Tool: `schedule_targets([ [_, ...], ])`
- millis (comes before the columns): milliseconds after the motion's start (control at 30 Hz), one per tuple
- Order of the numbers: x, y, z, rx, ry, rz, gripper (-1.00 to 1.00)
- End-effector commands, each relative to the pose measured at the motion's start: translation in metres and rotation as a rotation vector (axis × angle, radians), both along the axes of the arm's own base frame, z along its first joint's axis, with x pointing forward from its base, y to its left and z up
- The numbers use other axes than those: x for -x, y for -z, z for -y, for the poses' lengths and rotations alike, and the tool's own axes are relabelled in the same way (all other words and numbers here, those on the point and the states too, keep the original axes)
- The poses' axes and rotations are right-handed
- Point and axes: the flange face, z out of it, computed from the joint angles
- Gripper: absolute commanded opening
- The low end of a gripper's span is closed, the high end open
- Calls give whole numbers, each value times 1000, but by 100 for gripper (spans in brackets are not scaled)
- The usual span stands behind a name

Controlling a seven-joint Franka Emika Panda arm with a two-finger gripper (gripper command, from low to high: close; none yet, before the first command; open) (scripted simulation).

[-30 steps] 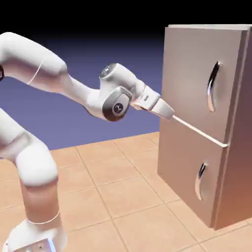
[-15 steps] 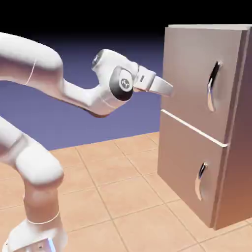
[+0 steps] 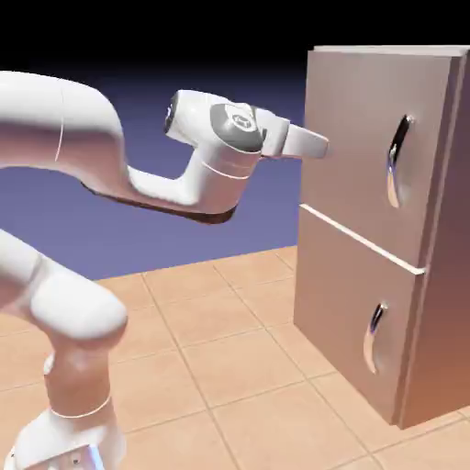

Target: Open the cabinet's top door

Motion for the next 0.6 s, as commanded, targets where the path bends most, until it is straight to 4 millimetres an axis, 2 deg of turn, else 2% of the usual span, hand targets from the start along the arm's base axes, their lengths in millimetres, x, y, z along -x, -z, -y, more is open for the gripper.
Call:
schedule_targets([
  [0, 0, 0, 3, -2, 0, 12, 0],
  [267, -4, 3, 34, -24, 4, 103, 0],
  [567, -16, 18, 76, -52, 6, 188, 0],
])
